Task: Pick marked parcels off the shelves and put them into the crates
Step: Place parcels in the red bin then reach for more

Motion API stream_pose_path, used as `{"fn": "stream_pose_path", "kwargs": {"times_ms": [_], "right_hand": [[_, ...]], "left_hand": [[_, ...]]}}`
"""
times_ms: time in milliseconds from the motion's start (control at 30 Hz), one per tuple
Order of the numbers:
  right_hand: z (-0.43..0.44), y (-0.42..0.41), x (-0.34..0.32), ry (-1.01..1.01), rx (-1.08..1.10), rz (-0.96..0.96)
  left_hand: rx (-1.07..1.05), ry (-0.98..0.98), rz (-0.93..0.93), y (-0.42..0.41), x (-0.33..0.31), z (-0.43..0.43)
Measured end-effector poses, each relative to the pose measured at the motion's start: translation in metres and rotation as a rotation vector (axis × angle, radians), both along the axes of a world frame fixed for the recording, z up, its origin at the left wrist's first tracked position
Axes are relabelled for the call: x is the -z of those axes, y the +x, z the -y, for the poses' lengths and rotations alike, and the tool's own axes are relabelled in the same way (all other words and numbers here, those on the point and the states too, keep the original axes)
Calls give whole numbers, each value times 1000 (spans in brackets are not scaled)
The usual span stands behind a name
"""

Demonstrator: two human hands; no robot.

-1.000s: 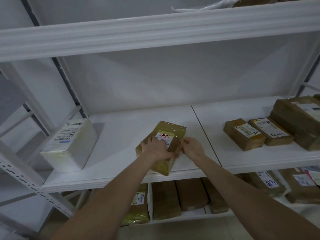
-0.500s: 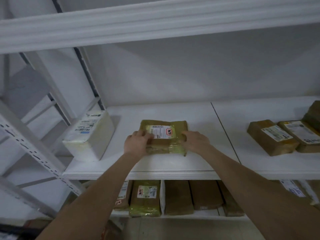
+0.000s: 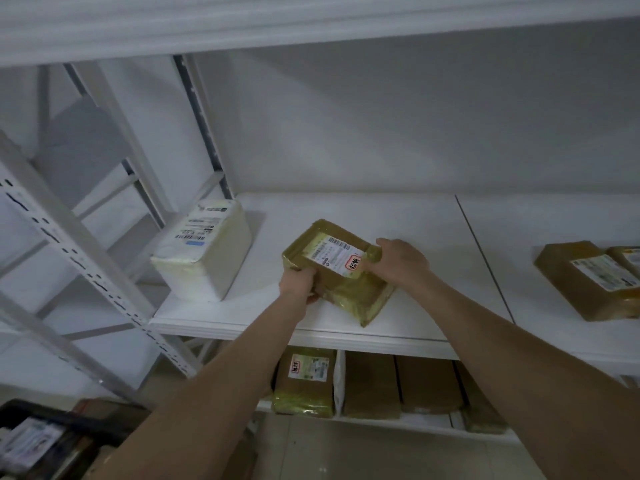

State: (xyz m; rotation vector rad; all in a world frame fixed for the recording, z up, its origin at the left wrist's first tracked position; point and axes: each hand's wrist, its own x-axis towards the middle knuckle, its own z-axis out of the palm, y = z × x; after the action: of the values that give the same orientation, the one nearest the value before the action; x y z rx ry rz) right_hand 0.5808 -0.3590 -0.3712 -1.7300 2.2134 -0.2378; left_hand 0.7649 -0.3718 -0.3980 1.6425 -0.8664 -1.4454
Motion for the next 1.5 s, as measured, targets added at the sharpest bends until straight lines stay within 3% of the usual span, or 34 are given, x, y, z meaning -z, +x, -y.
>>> {"fn": "stream_pose_path", "kwargs": {"times_ms": [67,133,267,400,600,900,1500], "right_hand": [[-5,0,-4,41,16,-32],[-11,0,-2,112,20,46],[-25,-2,2,149,63,323],[-42,0,1,187,203,847],[-48,7,7,117,264,1032],[-71,17,9,36,257,1104],[-218,55,58,198,-53,1036]], "left_hand": [[44,-31,-75,1,-6,2],[151,-54,-32,3,-11,3],[340,-8,30,7,-11,-6],[417,9,-69,16,-5,-12],[460,-90,-63,24,-11,-11],[497,-242,33,29,-19,-44],[203,-167,20,62,20,-264]]}}
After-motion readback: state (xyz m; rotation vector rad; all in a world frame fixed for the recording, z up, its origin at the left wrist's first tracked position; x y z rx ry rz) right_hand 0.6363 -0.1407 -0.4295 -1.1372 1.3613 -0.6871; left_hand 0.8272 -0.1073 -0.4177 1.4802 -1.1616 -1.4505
